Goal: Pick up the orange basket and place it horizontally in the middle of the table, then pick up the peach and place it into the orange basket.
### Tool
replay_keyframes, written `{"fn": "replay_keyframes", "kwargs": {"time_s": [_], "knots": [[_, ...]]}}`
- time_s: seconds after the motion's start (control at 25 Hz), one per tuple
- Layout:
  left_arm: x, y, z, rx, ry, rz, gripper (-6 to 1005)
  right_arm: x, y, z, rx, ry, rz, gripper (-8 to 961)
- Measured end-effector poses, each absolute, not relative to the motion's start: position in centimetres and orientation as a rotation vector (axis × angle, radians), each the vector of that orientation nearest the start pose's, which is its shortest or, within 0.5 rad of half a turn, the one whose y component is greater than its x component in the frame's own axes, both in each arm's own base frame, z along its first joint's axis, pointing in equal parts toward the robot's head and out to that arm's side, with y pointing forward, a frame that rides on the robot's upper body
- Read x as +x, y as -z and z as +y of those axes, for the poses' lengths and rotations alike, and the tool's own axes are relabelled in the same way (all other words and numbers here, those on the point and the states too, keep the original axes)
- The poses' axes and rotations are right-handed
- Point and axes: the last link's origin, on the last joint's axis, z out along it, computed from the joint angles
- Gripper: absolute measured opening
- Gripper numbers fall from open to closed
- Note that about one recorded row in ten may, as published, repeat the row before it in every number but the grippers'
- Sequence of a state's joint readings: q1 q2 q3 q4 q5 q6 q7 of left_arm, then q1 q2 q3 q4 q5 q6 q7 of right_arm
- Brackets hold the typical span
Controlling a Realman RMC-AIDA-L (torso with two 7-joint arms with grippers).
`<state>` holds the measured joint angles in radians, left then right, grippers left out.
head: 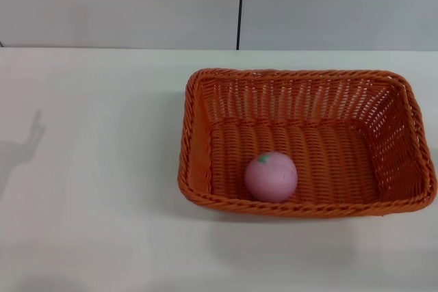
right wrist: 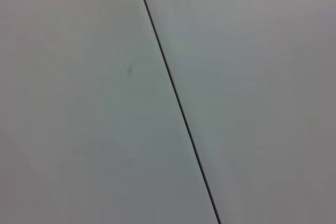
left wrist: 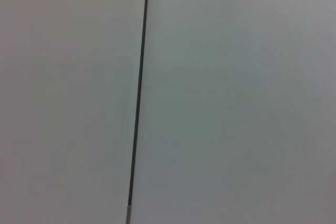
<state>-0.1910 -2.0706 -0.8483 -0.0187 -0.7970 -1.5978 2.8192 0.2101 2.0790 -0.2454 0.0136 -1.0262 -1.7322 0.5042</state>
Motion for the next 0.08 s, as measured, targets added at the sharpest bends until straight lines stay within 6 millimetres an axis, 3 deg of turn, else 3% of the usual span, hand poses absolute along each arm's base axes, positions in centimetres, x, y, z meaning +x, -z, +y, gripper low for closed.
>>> {"fn": "replay_keyframes", "kwargs": {"time_s": [0.08], "knots": [[-37.18, -2.62, 22.14, -1.466, 0.824, -0.486, 813, 36.88, -5.77, 21.88, -1.201, -1.041, 0.510, 833]]}}
